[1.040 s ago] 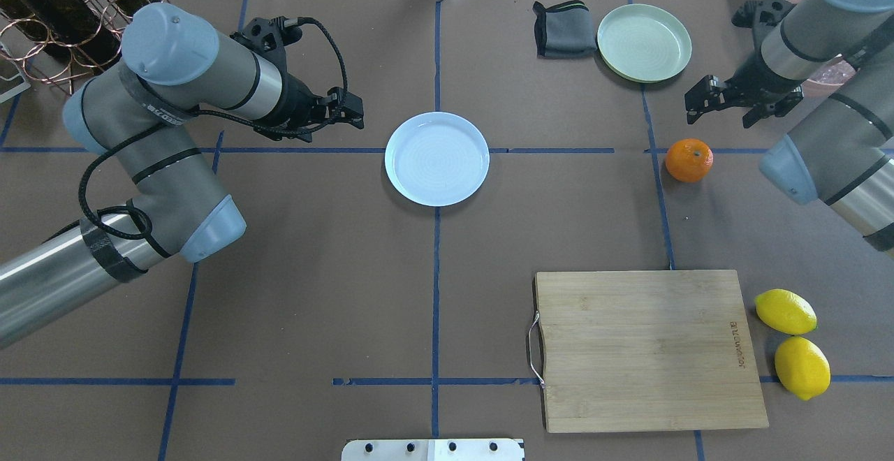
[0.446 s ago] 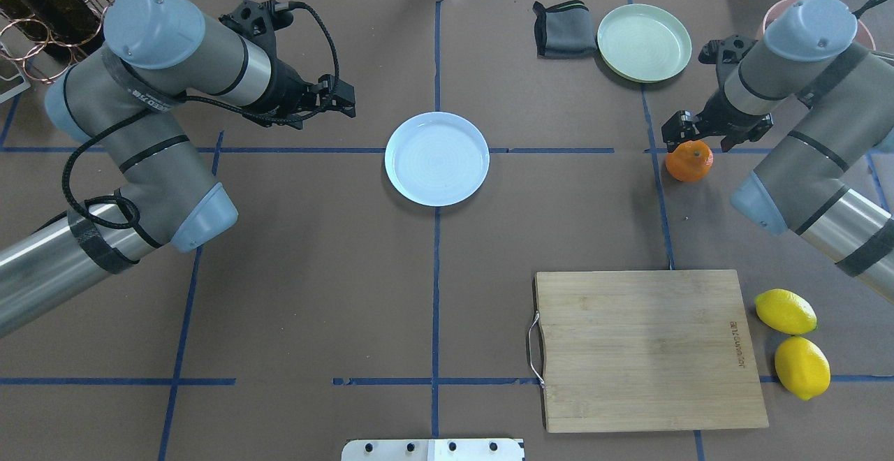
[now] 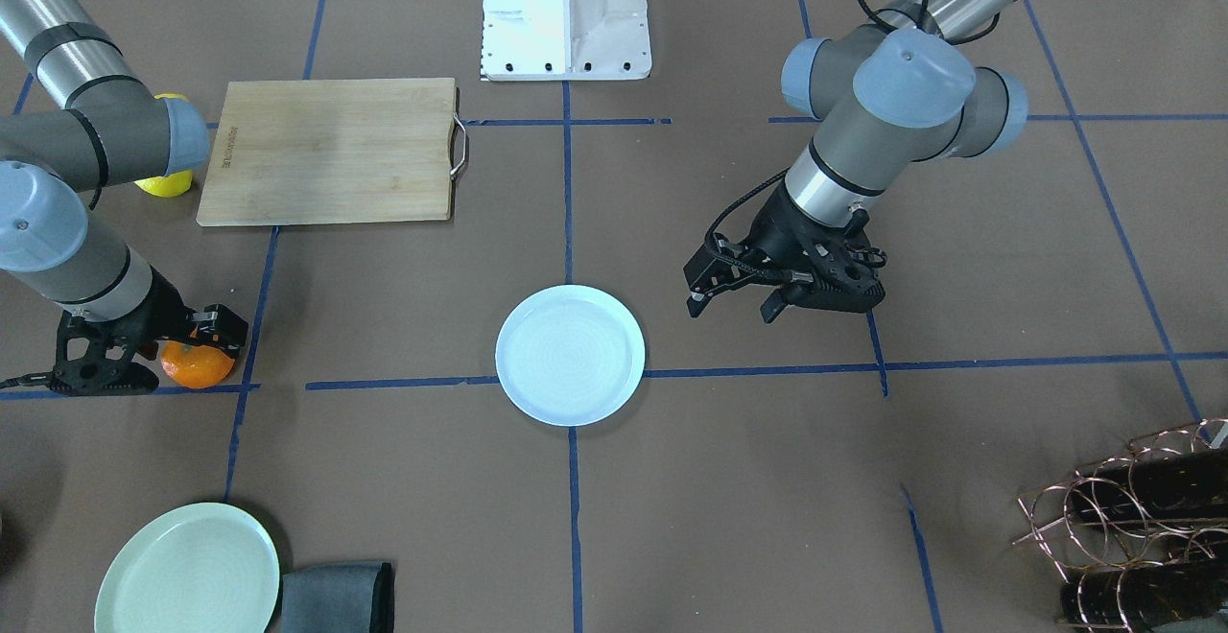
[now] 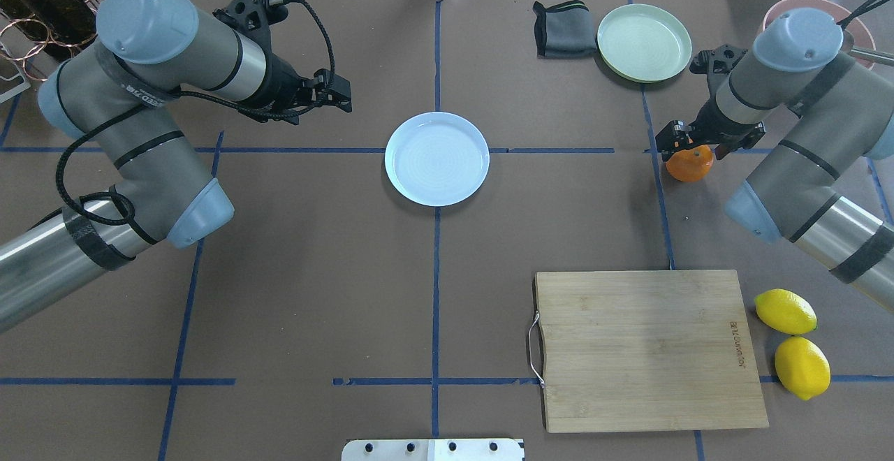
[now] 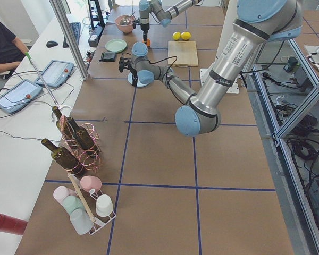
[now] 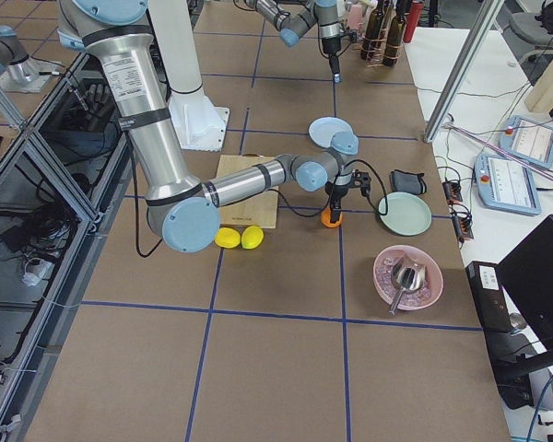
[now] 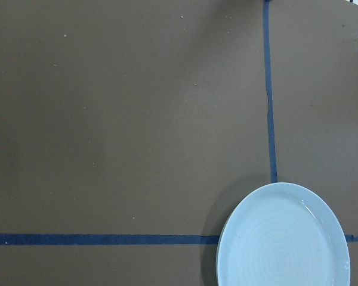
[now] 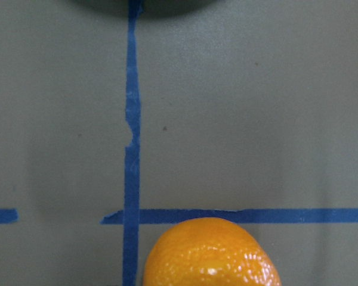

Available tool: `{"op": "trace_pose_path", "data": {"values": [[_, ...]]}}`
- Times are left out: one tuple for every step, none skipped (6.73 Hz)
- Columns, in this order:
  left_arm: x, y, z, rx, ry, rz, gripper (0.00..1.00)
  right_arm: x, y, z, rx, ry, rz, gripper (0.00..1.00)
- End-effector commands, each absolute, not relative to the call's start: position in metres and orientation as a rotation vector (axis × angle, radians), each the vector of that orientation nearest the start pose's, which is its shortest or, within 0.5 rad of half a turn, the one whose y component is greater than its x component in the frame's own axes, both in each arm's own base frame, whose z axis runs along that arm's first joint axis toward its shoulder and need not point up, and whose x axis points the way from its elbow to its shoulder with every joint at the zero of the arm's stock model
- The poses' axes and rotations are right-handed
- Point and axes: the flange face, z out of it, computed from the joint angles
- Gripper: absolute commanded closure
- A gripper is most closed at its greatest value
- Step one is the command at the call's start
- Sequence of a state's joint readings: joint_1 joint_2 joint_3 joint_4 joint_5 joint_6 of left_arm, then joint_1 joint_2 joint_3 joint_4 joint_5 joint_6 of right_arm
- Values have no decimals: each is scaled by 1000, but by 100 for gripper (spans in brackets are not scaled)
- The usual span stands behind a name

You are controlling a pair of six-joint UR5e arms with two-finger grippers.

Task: Pick orange to plate
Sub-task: 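Lower the right gripper onto the orange tangerine and close it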

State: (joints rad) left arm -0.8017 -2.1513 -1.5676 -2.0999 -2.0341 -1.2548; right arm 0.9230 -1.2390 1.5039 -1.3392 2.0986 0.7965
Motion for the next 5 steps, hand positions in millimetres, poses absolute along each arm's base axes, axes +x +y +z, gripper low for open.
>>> {"op": "trace_pose_path", "data": {"values": [[413, -555, 256, 223, 1137, -175, 0, -336, -565, 512, 25, -667, 5, 0], [413, -555, 257, 222, 1136, -176, 0, -338, -567, 518, 28, -670, 5, 0], [411, -553, 262, 218, 1133, -176, 0, -339, -569, 512, 31, -678, 10, 56], [410, -552, 262, 220, 1133, -177, 0, -332, -573, 503, 48, -692, 10, 100], [410, -552, 261, 221, 1135, -176, 0, -324, -576, 493, 63, -703, 25, 100]]}}
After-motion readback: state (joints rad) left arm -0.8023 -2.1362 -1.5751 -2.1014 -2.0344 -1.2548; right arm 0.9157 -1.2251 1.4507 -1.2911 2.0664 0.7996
